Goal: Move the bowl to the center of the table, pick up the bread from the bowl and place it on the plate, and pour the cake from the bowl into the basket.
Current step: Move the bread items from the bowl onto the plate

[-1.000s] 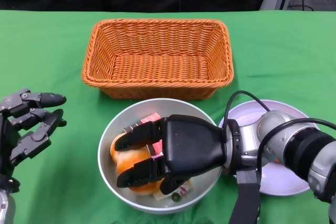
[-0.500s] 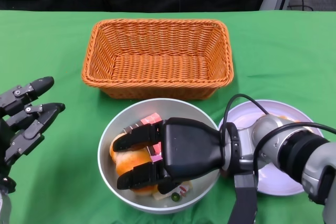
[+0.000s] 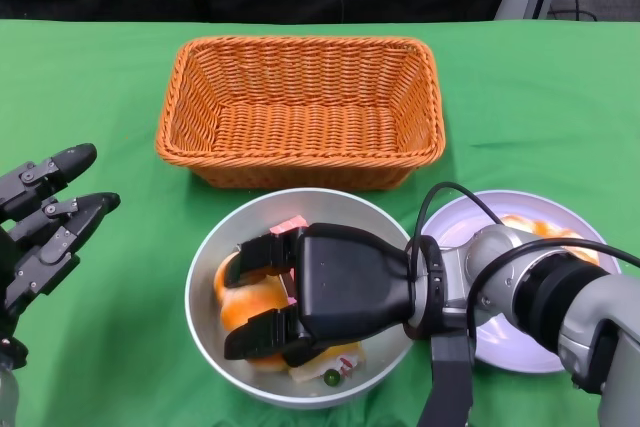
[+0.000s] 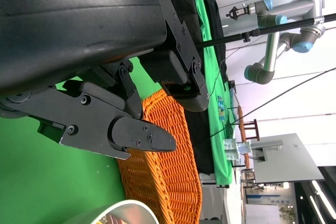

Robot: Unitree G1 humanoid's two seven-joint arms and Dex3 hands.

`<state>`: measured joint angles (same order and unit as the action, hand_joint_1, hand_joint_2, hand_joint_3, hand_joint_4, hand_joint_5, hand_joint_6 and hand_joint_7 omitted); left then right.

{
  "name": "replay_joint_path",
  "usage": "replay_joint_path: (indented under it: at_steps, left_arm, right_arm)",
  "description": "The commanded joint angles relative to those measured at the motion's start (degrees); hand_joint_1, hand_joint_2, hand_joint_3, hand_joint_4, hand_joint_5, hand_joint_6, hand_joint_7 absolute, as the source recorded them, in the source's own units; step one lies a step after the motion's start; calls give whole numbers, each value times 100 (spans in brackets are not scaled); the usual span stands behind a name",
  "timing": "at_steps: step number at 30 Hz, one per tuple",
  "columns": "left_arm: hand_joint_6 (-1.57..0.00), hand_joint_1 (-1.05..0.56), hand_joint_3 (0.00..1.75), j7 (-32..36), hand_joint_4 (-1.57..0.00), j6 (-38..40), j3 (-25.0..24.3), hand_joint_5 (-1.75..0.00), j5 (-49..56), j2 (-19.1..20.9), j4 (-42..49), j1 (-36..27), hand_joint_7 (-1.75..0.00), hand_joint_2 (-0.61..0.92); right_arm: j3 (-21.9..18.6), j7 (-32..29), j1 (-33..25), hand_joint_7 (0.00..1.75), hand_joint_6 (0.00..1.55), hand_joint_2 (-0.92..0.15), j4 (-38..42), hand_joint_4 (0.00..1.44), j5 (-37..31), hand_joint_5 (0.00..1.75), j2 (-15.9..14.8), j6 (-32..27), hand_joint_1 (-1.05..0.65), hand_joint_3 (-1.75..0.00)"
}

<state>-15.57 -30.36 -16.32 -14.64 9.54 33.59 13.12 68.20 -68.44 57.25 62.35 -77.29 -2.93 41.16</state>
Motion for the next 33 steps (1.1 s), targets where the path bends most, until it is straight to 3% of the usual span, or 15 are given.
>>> replay_joint_path:
  at_steps: [1,9,19,26,33]
  left_arm:
    - [-87,-32,13,-57,-78,-50,-67,-47,-70,78,7,13,-2,92]
    - [-88,-34,13,-60,-81,-102,-66,-47,-93,55,37,22,-2,92]
    - [-88,-36,14,8,-82,-106,-49,-46,-27,66,90,40,-2,92]
    - [-89,-34,15,-43,-83,-128,-55,-46,-78,55,81,38,-2,92]
    - [-90,-36,14,21,-84,-135,-48,-46,-15,73,62,32,-2,92]
  right_arm:
    - [39,-122,-58,2,125,-79,82,82,22,120,-4,-12,-42,0]
    - [107,-495,-76,1,126,-81,154,77,27,135,53,83,-37,0]
    - [168,-1099,15,0,125,-83,201,74,-40,139,64,177,-38,0]
    - [64,-1201,77,0,123,-84,112,68,63,147,18,363,-36,0]
    - [-238,-1405,77,1,125,-82,-184,70,243,140,-161,520,-35,0]
